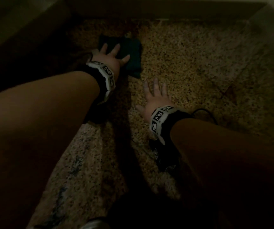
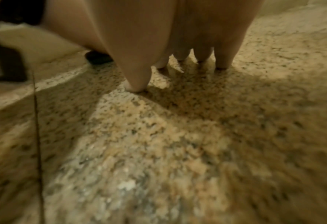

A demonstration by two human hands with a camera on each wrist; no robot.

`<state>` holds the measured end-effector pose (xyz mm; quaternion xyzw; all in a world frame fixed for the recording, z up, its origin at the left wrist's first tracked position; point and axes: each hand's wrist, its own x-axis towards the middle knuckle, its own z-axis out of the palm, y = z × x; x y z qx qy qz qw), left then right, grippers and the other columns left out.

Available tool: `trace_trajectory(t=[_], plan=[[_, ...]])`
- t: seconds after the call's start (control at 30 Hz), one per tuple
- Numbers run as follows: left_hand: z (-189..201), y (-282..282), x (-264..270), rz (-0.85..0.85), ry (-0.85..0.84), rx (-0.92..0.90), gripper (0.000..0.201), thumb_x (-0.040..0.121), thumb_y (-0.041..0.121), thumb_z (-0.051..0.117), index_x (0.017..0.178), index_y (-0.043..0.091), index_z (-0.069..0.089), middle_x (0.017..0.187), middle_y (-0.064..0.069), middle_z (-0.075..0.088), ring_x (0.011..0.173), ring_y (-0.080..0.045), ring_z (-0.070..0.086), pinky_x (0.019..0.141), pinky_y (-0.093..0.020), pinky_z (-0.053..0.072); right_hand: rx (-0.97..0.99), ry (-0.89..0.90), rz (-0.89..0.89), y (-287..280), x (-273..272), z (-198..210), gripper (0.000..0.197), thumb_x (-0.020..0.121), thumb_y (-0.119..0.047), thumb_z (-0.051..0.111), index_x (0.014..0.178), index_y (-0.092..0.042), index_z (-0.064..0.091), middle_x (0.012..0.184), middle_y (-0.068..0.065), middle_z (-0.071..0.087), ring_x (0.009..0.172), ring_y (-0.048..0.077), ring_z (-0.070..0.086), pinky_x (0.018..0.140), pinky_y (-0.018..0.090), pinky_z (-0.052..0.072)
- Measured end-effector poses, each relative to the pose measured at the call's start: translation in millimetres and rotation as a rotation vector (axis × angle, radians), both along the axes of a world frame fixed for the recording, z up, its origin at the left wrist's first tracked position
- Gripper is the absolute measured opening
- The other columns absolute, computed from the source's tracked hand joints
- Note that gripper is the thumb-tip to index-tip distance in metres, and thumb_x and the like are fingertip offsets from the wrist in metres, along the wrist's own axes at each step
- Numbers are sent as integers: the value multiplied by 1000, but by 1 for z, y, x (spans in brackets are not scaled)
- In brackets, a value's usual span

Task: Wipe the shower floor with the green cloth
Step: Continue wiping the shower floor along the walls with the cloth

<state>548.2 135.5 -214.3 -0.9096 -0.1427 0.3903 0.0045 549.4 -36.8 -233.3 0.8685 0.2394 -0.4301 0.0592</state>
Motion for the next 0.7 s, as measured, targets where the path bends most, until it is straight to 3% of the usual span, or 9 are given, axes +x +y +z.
trace_trajectory(t=[0.17,0.4,0.53,0.7], plan=[[-3,7,-58,149,-38,-154,88,89,-3,45,147,46,0,156,6,-22,144,-30,-15,116,-51,14,-22,-30,35,5,-1,6,83,95,-57,37,148,-29,-20,153,1,-31,143,32,-18,116,48,3],[1,15,-141,276,-26,-139,78,95,9,42,145,49,-2,155,8,-22,144,-27,-14,116,-46,17,-165,-140,79,26,-5,15,82,95,-57,36,151,-20,-11,157,10,-18,145,36,-7,115,51,18],[-1,22,-147,274,-38,-136,79,95,7,42,146,49,-1,156,8,-21,144,-27,-14,117,-47,16,-84,-109,86,35,0,22,79,96,-54,37,152,-22,-8,158,5,-17,145,32,-10,118,47,7],[-9,28,-114,164,-70,-76,76,96,8,40,147,46,-2,157,3,-19,144,-27,-14,117,-46,11,-49,-56,130,34,-5,15,86,93,-58,41,149,-26,-17,154,3,-29,144,34,-16,117,50,10]])
